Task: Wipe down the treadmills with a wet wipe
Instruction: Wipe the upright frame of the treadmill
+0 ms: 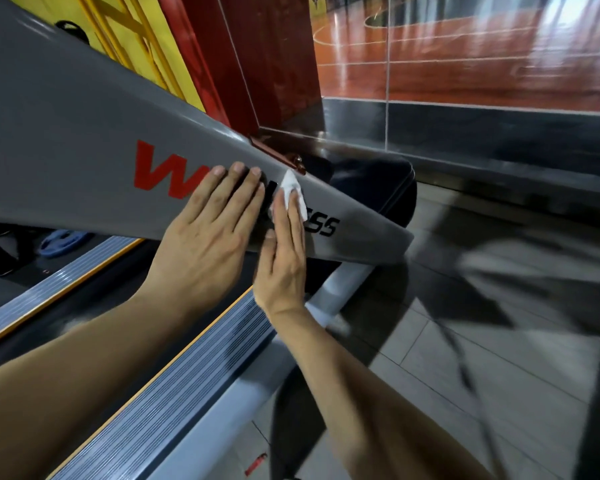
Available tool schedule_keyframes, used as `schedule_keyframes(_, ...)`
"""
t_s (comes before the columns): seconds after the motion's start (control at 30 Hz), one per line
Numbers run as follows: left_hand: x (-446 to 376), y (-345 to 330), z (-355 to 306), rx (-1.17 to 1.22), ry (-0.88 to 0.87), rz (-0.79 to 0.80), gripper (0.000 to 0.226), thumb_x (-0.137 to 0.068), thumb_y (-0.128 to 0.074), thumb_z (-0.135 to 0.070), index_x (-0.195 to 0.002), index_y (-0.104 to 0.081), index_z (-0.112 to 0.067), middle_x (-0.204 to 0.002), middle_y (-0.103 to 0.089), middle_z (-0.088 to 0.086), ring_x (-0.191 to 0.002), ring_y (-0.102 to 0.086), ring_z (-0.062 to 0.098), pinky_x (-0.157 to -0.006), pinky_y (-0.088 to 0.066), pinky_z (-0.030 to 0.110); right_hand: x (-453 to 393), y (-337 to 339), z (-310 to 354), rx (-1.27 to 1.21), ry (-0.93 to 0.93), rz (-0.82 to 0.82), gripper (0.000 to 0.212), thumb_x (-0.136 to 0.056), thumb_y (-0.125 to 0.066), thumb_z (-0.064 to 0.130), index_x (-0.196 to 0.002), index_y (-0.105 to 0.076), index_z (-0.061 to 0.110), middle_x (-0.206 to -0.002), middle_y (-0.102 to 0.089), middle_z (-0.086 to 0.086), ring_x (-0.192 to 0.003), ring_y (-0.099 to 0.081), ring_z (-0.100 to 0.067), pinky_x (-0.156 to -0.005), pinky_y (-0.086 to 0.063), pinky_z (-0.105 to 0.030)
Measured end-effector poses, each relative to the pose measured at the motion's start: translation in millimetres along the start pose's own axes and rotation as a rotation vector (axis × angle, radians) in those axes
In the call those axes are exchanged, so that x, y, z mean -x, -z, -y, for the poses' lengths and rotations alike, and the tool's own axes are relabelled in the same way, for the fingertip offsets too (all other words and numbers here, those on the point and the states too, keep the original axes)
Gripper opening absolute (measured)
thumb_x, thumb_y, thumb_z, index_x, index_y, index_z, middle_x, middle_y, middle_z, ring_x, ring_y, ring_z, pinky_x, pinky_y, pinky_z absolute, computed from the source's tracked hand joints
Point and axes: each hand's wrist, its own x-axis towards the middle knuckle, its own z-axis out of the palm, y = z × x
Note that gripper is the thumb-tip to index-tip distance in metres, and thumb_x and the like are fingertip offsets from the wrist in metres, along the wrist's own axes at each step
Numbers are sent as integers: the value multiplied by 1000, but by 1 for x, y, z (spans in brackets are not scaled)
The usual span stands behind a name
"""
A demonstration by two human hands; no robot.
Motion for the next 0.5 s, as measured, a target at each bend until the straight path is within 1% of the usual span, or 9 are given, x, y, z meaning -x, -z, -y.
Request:
schedule_keyframes(0.03, -1, -3, -2, -12, -11, -1, 60, -101, -22, -19, -156, -25, 6, -165, -19, 24, -155, -13, 39, -127, -6, 52, -4, 5, -5, 24, 25, 4, 49, -105, -39, 2, -153, -33, 2, -166, -19, -12, -154, -16, -20, -124, -19, -32)
schedule_keyframes(0.1, -3, -8, -6, -22, -3, -10, 61, -98, -29, -14, -156, -26, 6, -165, -19, 25, -155, -14, 39, -127, -7, 52, -13, 10, -27, 34, -29, -16, 47, -106, -36, 8, -153, -36, 4, -165, -21, -11, -154, -16, -19, -124, -20, -32)
schedule_keyframes(0.2, -7, -14, -12, -16, -6, 8, 64, -95, -33, -13, -156, -25, 6, -166, -16, 25, -155, -12, 38, -128, -7, 51, -32, 14, -78, -41, -314, -214, 51, -106, -27, 27, -155, -34, 13, -166, -18, -11, -154, -14, -15, -126, -16, -37)
schedule_keyframes(0.27, -11, -22, -15, -21, -21, 14, 65, -94, -34, -12, -156, -25, 6, -166, -15, 25, -156, -12, 38, -128, -6, 51, -45, 26, -108, -124, -530, -294, 53, -107, -23, 32, -158, -22, 16, -168, -11, -8, -151, -10, -3, -127, -10, -30)
schedule_keyframes(0.3, -13, -26, -17, -30, -30, 17, 66, -94, -35, -12, -156, -24, 6, -166, -15, 25, -156, -11, 38, -128, -7, 51, -50, 31, -115, -136, -578, -292, 51, -109, -23, 29, -158, -21, 18, -168, -10, -6, -149, -9, 2, -126, -10, -28)
schedule_keyframes(0.33, -17, -32, -19, -36, -45, 23, 65, -94, -34, -12, -156, -24, 6, -166, -15, 25, -156, -11, 38, -128, -7, 52, -51, 34, -115, -137, -549, -269, 47, -110, -25, 26, -157, -23, 21, -168, -11, -4, -149, -10, 2, -126, -11, -30)
schedule_keyframes(0.4, -23, -43, -28, -38, -72, 33, 63, -97, -29, -13, -156, -24, 7, -166, -16, 25, -156, -11, 39, -127, -8, 52, -43, 34, -89, -112, -268, -173, 44, -109, -30, 20, -153, -28, 24, -165, -17, 0, -154, -14, -12, -126, -15, -37)
schedule_keyframes(0.43, -26, -48, -33, -27, -78, 33, 61, -99, -25, -14, -156, -24, 7, -165, -17, 25, -155, -12, 39, -127, -10, 52, -36, 32, -73, -112, -108, -84, 45, -108, -31, 18, -153, -31, 20, -164, -18, -1, -154, -15, -17, -125, -16, -38)
schedule_keyframes(0.5, -30, -55, -40, 5, -74, 39, 59, -102, -20, -17, -155, -25, 8, -165, -18, 26, -155, -14, 39, -127, -13, 53, -30, 29, -58, -129, 53, 89, 47, -107, -32, 13, -153, -35, 7, -166, -18, -8, -155, -15, -22, -125, -19, -42)
